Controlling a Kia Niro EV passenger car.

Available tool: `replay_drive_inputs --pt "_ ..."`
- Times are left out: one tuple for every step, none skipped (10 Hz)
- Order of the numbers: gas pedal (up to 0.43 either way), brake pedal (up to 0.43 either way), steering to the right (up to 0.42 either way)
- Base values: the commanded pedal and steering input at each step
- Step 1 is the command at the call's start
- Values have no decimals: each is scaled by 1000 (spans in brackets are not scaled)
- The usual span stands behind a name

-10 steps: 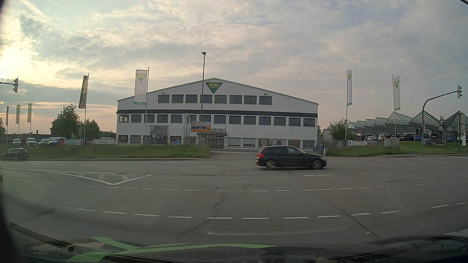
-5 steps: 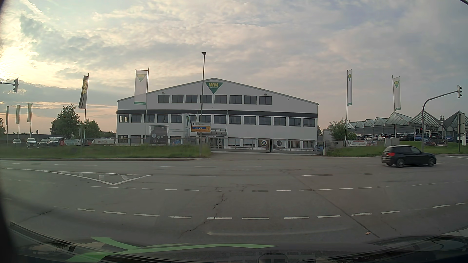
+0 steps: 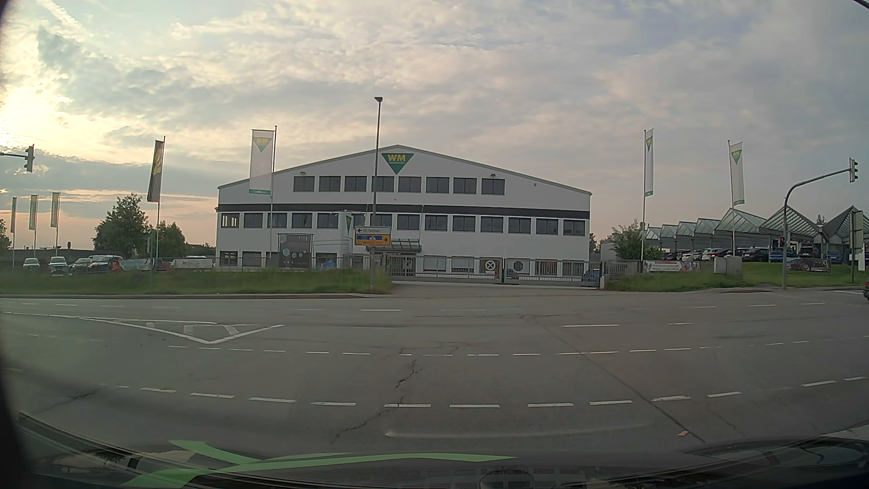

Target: Follow the waypoints while adhering to traffic rules and regulations

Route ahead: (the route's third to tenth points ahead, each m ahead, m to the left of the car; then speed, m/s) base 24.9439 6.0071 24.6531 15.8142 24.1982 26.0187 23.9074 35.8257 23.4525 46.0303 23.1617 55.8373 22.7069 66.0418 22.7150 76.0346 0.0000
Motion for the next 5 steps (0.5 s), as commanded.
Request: replay_drive_inputs --pt "0 384 -25" --pt "0 384 -25" --pt "0 384 -25" --pt "0 384 -25" --pt "0 384 -25"
